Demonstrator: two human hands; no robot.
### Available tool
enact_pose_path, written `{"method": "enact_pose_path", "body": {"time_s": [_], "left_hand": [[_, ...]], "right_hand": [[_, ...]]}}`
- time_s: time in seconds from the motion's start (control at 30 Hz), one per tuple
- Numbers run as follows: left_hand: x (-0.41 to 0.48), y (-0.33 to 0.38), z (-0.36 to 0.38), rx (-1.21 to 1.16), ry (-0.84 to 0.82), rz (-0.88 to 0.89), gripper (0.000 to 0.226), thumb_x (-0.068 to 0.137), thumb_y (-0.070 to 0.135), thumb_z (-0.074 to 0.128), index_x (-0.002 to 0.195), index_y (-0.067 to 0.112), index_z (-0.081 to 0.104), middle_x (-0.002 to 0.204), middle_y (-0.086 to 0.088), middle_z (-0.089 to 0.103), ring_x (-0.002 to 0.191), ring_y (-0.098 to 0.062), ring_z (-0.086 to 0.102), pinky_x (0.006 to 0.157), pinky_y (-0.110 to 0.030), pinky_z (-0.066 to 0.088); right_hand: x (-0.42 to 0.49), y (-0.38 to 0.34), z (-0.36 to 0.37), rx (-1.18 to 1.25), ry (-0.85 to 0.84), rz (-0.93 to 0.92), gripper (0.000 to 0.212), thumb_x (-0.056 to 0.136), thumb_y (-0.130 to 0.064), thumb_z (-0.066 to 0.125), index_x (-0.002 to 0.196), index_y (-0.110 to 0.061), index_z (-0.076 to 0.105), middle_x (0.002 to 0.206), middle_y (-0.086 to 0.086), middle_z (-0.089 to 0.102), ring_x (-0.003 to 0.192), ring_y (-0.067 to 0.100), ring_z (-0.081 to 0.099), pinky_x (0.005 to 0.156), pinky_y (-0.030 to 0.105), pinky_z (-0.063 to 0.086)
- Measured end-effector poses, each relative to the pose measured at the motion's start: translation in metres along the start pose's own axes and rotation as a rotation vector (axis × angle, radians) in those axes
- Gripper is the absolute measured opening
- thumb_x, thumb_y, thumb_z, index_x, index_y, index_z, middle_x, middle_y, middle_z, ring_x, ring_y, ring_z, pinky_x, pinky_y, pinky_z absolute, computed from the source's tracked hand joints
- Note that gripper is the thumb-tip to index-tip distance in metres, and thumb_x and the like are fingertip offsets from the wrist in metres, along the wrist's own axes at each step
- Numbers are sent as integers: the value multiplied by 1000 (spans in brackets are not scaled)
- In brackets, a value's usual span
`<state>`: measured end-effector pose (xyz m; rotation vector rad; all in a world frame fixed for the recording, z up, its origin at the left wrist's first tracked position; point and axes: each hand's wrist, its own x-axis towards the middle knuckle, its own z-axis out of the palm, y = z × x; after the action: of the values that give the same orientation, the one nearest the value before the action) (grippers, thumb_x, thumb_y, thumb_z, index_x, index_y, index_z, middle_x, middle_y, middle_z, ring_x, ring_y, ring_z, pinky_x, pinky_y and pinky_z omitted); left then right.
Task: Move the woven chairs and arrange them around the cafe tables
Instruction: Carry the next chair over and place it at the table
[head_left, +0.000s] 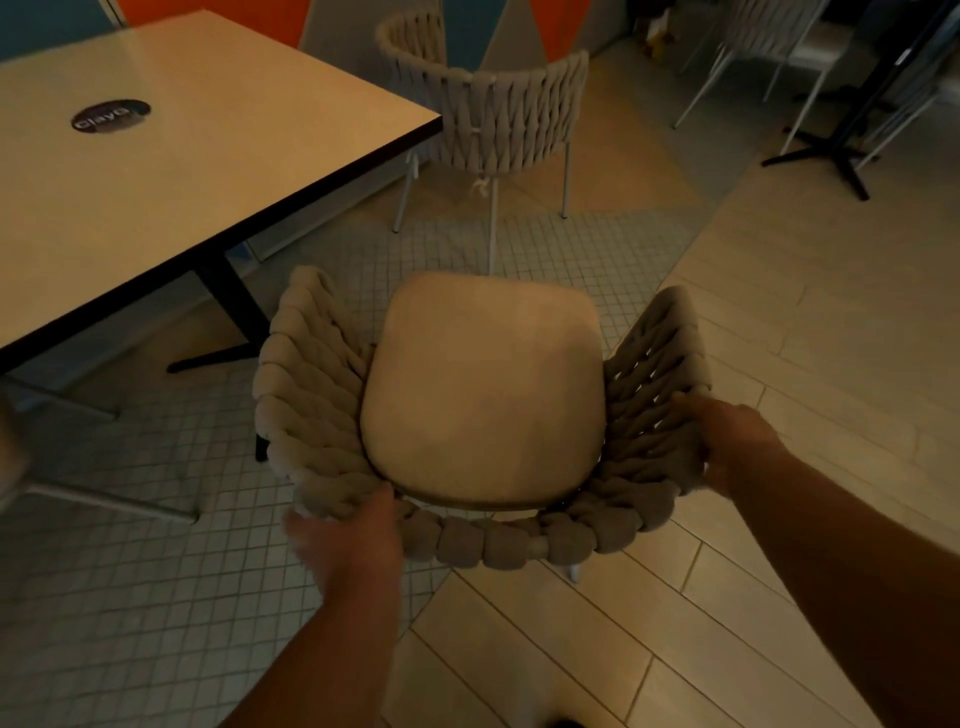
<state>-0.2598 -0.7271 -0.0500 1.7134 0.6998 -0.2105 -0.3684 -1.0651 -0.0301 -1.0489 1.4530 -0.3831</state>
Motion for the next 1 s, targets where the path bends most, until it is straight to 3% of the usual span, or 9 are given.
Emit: {"method": "enact_pose_path", "body": {"time_s": [0.17, 0.23, 0.3, 0.4, 0.47, 0.53, 0.63, 0.73, 1.0], "left_hand": [[65, 38, -34, 577, -155, 654, 95, 73, 58, 74, 155, 29, 38, 155, -13, 44, 141, -40, 43, 109, -66, 44], [90, 60, -35, 1047, -260, 757, 109, 77, 76, 71, 164, 31, 23, 173, -13, 15, 157, -41, 8, 125, -65, 16], [112, 88, -34, 1463, -442, 915, 134, 57, 105, 47, 166, 39, 5, 175, -5, -8, 159, -34, -13, 126, -60, -2], [140, 117, -24, 1792, -629, 993, 160, 27, 116, 22, 165, 39, -3, 174, 2, -13, 159, -28, -18, 125, -57, -11], [152, 124, -16, 1920, -725, 975, 163, 27, 116, 29, 166, 35, 6, 176, 0, 1, 160, -27, -13, 125, -57, -14], [157, 122, -11, 2032, -771, 961, 154, 29, 117, 23, 160, 37, 34, 170, 0, 27, 161, -26, 3, 122, -60, -21], [154, 120, -7, 2092, -808, 1028, 140, 24, 117, 8, 125, 42, 70, 133, 15, 61, 145, -16, 36, 110, -62, -33], [149, 123, -13, 2089, -847, 1071, 140, 21, 115, 12, 126, 44, 69, 125, 20, 60, 140, -12, 40, 116, -63, -26], [151, 112, -17, 2023, -793, 1090, 138, 31, 117, 25, 132, 34, 69, 134, 10, 64, 146, -16, 38, 126, -48, -16]], "right_hand": [[-107, 44, -2, -6, -69, -109, 131, 57, -54, 95, 163, -24, 23, 162, 16, 35, 143, 42, 41, 105, 64, 42], [-130, 67, 4, -403, -100, -471, 141, 44, -80, 86, 162, -37, 21, 165, 9, 23, 148, 39, 30, 114, 59, 37], [-128, 82, 6, -1007, -194, -833, 150, 40, -107, 57, 166, -42, 4, 174, 5, -8, 159, 35, -7, 125, 58, 7], [-108, 81, 14, -1421, -322, -935, 153, 32, -118, 27, 159, -45, -15, 168, 6, -32, 150, 34, -41, 122, 56, -18], [-93, 81, 22, -1556, -365, -909, 151, 32, -118, 21, 161, -47, -10, 172, 6, -23, 153, 37, -33, 125, 57, -15], [-87, 83, 28, -1611, -371, -947, 135, 40, -117, 22, 157, -51, 34, 171, 0, 26, 160, 37, 5, 128, 55, 7], [-83, 87, 30, -1609, -295, -1042, 105, 45, -115, 22, 103, -45, 74, 103, -21, 70, 110, 11, 61, 103, 40, 37], [-80, 88, 30, -1591, -270, -1077, 104, 44, -115, 16, 85, -40, 75, 72, -20, 63, 79, 6, 59, 90, 36, 39], [-73, 84, 27, -1667, -318, -1081, 111, 46, -114, 6, 104, -48, 74, 79, -20, 66, 84, 5, 59, 89, 35, 35]]}}
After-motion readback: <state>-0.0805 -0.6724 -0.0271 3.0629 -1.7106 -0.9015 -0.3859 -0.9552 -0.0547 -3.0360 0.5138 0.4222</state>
